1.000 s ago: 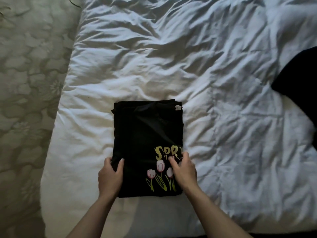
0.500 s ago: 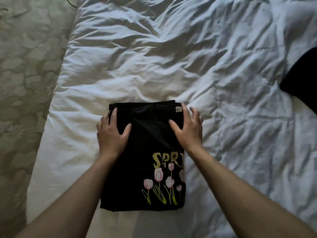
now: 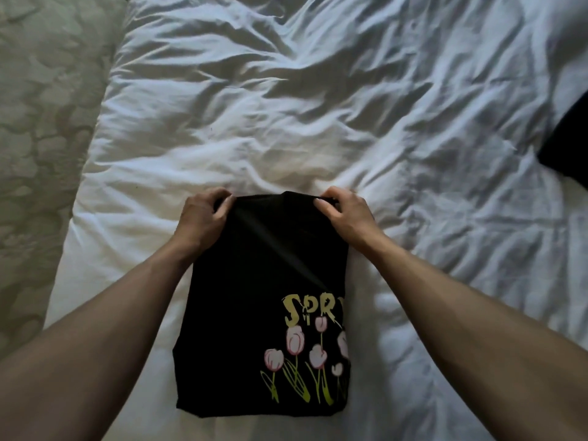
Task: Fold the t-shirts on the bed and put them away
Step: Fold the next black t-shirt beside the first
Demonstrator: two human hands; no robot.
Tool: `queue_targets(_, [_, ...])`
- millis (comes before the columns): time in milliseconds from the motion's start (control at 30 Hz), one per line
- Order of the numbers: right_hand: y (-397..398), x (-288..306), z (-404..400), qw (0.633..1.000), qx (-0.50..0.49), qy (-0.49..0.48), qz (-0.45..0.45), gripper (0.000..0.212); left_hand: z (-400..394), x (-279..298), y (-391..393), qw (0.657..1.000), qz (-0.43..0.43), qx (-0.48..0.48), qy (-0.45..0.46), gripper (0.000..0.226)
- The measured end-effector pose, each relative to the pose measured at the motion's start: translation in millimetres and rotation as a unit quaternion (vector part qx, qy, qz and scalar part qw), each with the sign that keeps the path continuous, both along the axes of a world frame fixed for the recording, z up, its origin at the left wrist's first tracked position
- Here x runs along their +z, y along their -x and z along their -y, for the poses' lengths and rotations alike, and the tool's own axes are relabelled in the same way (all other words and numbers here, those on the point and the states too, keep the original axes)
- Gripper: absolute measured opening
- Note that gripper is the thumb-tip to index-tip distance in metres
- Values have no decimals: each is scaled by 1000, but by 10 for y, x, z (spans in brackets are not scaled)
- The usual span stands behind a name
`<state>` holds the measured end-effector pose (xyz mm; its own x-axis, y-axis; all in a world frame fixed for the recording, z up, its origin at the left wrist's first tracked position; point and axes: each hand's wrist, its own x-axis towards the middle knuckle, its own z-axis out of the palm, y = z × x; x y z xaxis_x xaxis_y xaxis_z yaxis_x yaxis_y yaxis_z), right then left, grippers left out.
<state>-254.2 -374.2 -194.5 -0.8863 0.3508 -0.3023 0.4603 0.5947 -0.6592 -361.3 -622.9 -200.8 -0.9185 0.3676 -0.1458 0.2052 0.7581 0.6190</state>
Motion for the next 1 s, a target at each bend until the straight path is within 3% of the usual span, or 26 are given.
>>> queue_targets(167, [-56, -96, 13, 996, 45, 1, 75, 42, 42, -95, -72, 996, 5, 34, 87, 37])
queue_targets(300, [-80, -35, 79, 992, 61, -48, 101, 43, 41, -81, -121, 986, 16, -17, 164, 45])
queue_targets(400, [-78, 125, 220, 987, 57, -98, 111, 67, -108, 30, -161, 978, -14, -3, 209, 53])
queue_targets(467, [-153, 220, 319, 990, 8, -101, 103, 96, -215, 139, -327, 978, -66, 24, 194, 68])
queue_targets(533, [-315, 233, 402, 984, -108, -92, 105, 107, -293, 208, -618, 978, -129, 7, 164, 74])
queue_targets(600, [-533, 159, 494, 975, -159, -64, 141, 100, -362, 214, -1047, 977, -163, -45, 126, 73])
queue_targets(667, [-727, 44, 558, 981, -113, -43, 149, 82, -413, 134, -1572, 975, -162, -98, 112, 72])
queue_targets(767, [-762, -33, 490, 989, -93, -15, 113, 54, -395, -105, -2152, 961, -146, -166, 164, 72])
queue_targets(867, [-684, -13, 381, 990, -63, -44, 122, 51, -333, -239, -2257, 950, -142, -183, 209, 71])
queue_targets(1000, [-741, 82, 404, 988, -85, -52, 117, 60, -353, -124, -2223, 955, -149, -170, 193, 69])
